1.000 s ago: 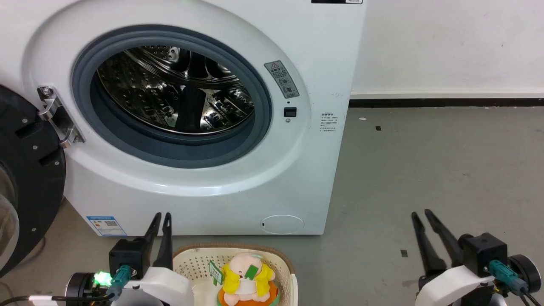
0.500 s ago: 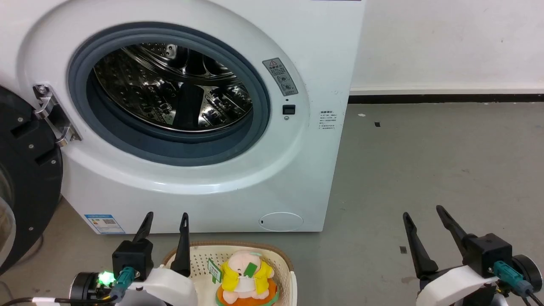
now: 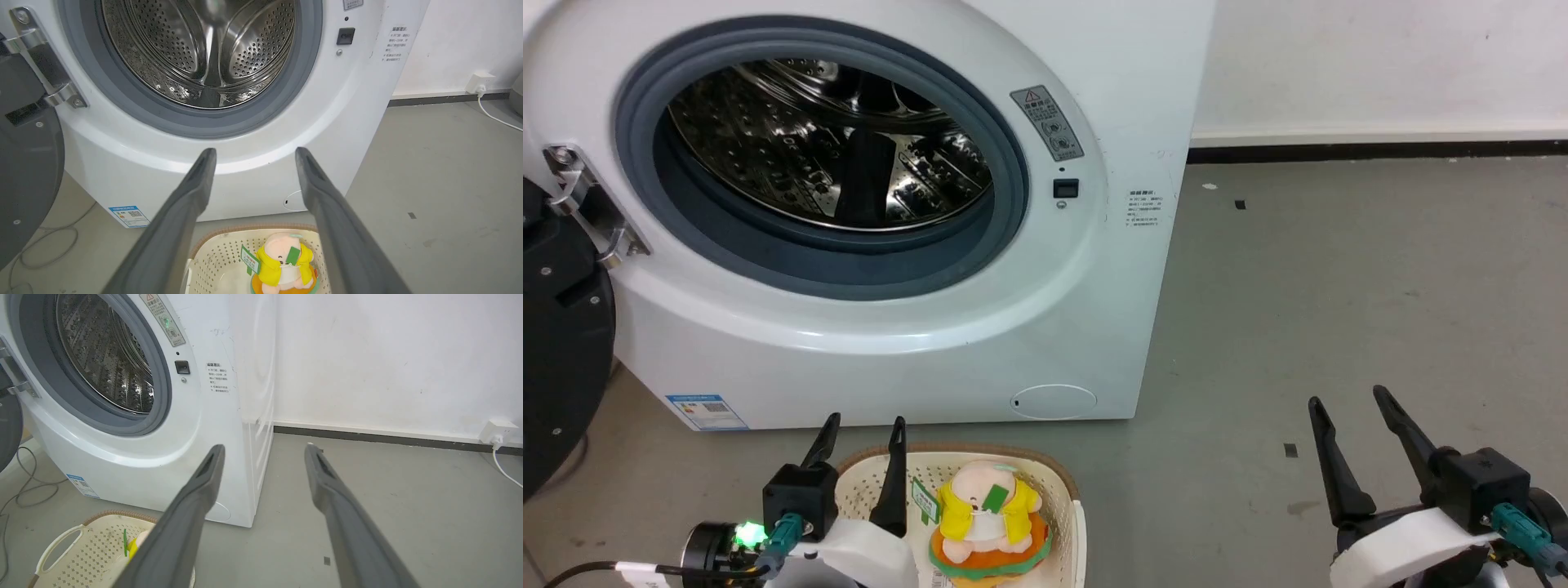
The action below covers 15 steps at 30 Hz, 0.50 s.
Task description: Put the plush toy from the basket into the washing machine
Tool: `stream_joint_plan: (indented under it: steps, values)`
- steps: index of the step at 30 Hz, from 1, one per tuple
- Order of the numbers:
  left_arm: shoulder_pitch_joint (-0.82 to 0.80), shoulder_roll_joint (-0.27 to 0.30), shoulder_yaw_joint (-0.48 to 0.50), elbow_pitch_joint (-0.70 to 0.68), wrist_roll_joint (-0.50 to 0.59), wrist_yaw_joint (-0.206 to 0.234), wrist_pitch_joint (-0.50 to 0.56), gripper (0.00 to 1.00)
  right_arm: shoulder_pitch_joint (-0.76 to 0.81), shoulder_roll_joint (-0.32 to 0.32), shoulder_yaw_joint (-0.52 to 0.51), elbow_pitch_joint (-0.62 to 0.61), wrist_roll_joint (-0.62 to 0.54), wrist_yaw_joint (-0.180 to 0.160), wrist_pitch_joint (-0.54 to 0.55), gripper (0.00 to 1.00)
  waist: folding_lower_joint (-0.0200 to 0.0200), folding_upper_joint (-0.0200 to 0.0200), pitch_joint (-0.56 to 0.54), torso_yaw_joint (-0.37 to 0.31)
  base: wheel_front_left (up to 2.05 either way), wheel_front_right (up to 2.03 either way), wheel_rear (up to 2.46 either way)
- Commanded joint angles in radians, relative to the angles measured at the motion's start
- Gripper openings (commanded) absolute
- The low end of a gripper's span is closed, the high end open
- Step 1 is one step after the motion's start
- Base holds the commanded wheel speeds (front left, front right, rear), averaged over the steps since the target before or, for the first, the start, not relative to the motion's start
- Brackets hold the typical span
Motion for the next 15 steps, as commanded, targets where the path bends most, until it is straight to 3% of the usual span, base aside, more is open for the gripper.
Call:
stream_joint_plan:
  steps: [1,15]
  values:
    - [-0.018,0.001,-0.003,0.011,-0.006,-0.003,-0.009,1.00,-0.021,0.000,-0.003,-0.005,0.009,0.000,-0.010,1.00,0.0000,0.0000,0.008,-0.003,0.00,0.00,0.00]
    - [-0.078,0.012,-0.031,0.133,-0.011,-0.018,-0.034,1.00,-0.044,0.000,0.000,-0.014,0.048,0.000,-0.039,1.00,0.0000,0.0000,0.078,-0.027,0.00,0.00,0.00]
